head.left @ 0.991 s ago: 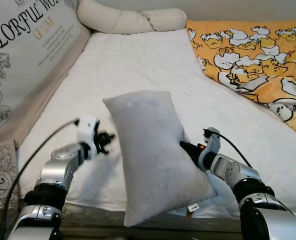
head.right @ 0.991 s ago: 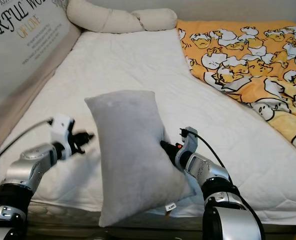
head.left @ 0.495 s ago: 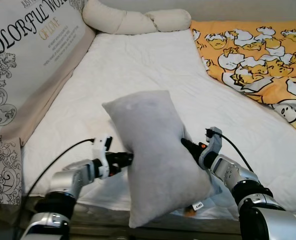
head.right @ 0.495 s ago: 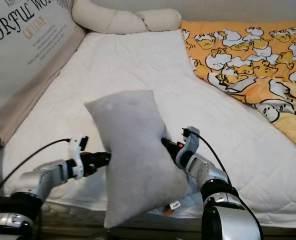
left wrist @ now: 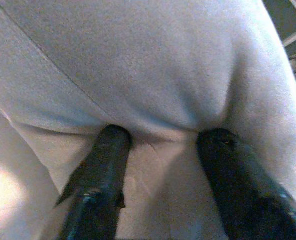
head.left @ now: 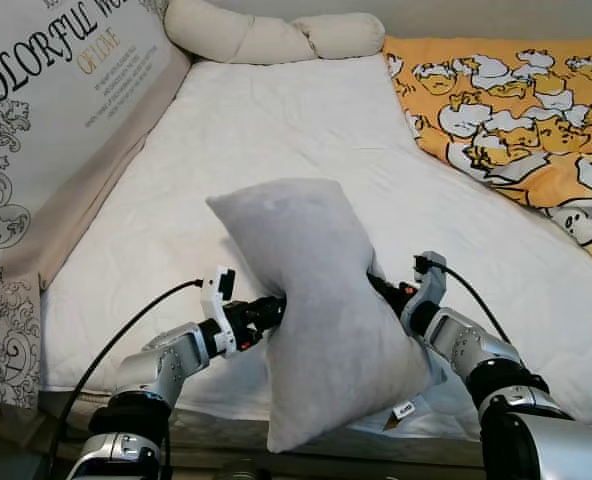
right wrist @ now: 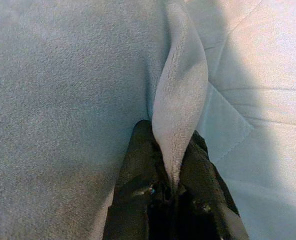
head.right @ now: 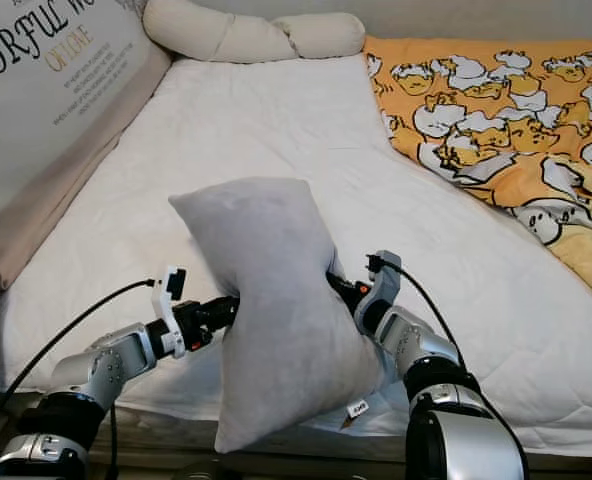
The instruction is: Clean up the room
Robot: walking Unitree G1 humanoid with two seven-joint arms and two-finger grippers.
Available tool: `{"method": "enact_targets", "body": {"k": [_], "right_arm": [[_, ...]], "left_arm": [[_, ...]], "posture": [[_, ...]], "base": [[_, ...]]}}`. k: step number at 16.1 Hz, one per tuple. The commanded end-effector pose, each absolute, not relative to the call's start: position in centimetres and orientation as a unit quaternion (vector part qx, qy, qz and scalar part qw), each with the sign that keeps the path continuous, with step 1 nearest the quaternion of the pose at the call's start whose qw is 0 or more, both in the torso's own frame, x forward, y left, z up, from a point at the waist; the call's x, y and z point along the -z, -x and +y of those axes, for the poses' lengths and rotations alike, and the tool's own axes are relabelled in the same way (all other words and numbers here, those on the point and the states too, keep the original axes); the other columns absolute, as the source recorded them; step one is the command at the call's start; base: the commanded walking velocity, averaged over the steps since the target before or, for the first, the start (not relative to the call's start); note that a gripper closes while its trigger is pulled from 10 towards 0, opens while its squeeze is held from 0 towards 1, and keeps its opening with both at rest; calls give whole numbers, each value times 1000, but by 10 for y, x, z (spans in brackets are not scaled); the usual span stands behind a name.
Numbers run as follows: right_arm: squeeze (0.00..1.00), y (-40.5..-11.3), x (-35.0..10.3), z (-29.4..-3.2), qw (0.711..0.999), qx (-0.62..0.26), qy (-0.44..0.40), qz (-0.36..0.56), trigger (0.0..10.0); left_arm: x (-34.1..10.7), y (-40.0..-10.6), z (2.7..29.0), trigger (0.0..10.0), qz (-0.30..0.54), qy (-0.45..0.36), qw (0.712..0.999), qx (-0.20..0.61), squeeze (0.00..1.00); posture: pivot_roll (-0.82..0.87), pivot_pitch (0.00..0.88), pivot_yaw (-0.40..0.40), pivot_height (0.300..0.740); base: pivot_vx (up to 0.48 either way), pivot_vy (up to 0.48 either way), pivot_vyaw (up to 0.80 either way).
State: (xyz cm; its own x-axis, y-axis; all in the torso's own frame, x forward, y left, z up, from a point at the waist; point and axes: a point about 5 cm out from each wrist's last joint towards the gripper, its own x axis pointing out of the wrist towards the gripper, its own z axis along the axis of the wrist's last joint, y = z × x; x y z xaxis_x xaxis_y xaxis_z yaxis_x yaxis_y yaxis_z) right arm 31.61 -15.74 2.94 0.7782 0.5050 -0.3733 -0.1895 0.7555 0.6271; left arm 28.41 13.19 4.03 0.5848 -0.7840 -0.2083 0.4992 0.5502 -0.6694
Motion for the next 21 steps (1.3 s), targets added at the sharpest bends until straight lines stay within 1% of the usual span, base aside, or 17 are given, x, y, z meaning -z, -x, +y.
{"method": "enact_targets", "body": {"k": [1,3,5,6,8,10,12,17,18,19,20,21], "right_arm": [[0,-320,-34,-145,892,-219,-290,268,0],[0,-320,-34,-145,892,-220,-290,267,0],[0,-321,-35,-144,892,-222,-291,265,0],[0,-321,-35,-143,892,-223,-290,264,0],[0,-321,-35,-142,893,-224,-289,262,0],[0,-323,-37,-141,899,-222,-277,257,0],[0,-326,-40,-140,902,-221,-277,247,0],[0,-341,-66,-132,911,-234,-284,185,0],[0,-345,-74,-133,915,-229,-289,163,0],[0,-348,-84,-137,920,-213,-302,128,0],[0,-348,-92,-143,926,-193,-310,94,0],[0,-343,-95,-145,933,-184,-302,73,0]], "left_arm": [[-46,-283,122,0,245,293,829,409,0],[-46,-283,122,0,246,290,829,410,0],[-44,-284,121,0,267,277,828,408,0],[-42,-285,121,0,280,266,832,398,0],[-42,-288,123,0,274,245,845,388,0],[-44,-294,128,0,265,215,865,367,0],[-48,-297,128,0,257,211,871,362,0],[-74,-316,126,0,206,198,889,357,0],[-83,-320,123,0,191,181,893,364,0],[-96,-325,117,0,158,123,906,373,0],[-112,-328,112,1765,118,90,915,375,0],[-126,-331,110,8196,83,90,925,359,0]], "posture": [[25,0,48,740],[25,0,48,740],[28,0,51,740],[26,0,52,740],[27,0,52,740],[33,0,52,740],[34,0,52,740],[25,0,63,740],[26,0,60,740],[31,0,53,740],[31,0,55,740],[26,0,63,740]], "base": [[0,0,0],[0,0,0],[0,0,0],[0,0,0],[0,0,0],[0,0,0],[0,0,0],[0,0,0],[0,0,0],[0,0,0],[0,0,0],[0,0,0]]}}
